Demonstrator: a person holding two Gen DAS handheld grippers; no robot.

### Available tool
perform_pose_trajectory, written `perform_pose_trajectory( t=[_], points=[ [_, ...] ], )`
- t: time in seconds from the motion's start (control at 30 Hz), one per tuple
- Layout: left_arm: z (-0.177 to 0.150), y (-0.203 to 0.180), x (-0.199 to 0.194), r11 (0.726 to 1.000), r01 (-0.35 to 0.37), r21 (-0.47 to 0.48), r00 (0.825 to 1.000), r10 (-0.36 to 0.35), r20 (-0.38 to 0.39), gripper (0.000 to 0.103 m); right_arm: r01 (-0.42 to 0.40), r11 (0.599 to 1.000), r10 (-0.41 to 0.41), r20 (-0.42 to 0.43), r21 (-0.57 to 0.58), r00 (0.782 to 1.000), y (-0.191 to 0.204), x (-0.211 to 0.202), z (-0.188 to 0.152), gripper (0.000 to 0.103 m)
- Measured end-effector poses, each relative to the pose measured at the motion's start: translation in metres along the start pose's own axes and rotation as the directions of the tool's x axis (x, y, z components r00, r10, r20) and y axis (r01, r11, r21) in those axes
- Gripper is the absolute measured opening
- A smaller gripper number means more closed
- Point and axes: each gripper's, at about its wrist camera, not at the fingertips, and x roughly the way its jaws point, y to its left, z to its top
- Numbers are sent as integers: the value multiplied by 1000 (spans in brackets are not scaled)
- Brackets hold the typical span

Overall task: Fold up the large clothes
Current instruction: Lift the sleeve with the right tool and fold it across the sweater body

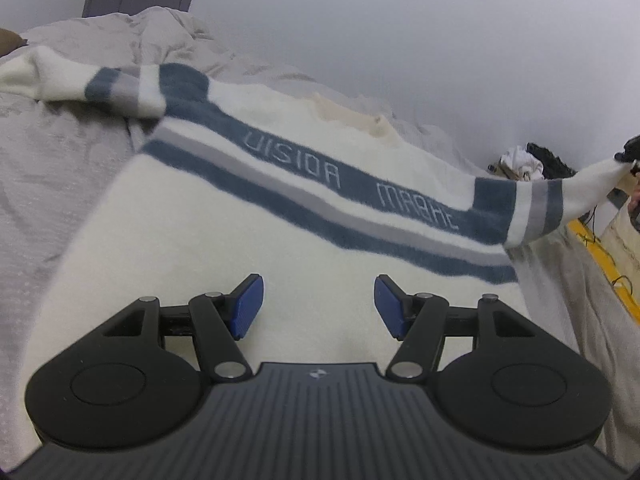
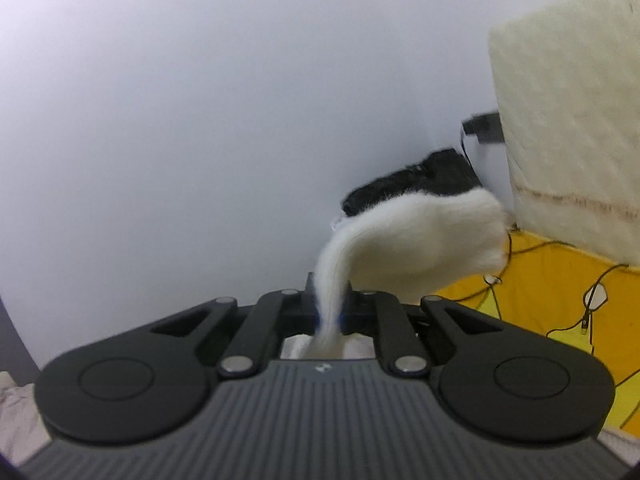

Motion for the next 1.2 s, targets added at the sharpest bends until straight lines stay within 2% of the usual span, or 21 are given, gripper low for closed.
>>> perform_pose_trajectory(
  t=[0.17, 0.27, 0.57, 0.67, 0.8, 0.97, 1.07, 1.13, 1.2],
  points=[
    [8, 14, -17, 999, 4, -33, 999, -3, 37, 67, 55, 998, -54, 26, -28, 998, 61, -56, 2, 11],
    [15, 24, -27, 998, 13, -59, 998, -9, 62, 67, 49, 998, -48, 37, -27, 998, 94, -85, -11, 11],
    [33, 72, -48, 986, 9, -169, 989, 16, 145, 67, -90, 996, 89, 111, 8, 990, 198, -172, -77, 11],
    [39, 89, -53, 979, -8, -205, 984, 43, 170, 67, -164, 985, 168, 105, -47, 980, 236, -191, -110, 11],
    [48, 113, -56, 959, -16, -281, 979, 72, 191, 67, -255, 945, 269, 41, -206, 962, 277, -202, -174, 11],
    [52, 132, -53, 943, -36, -330, 974, 106, 198, 67, -346, 856, 337, -93, -385, 937, 303, -213, -266, 11],
    [54, 139, -46, 936, -38, -351, 976, 111, 188, 67, -386, 820, 336, -190, -422, 922, 306, -214, -311, 12],
    [54, 141, -43, 937, -37, -348, 977, 108, 185, 67, -414, 813, 332, -257, -410, 907, 306, -209, -327, 12],
    [54, 140, -38, 940, -40, -340, 978, 107, 180, 67, -454, 804, 341, -327, -383, 881, 302, -202, -337, 13]
  ],
)
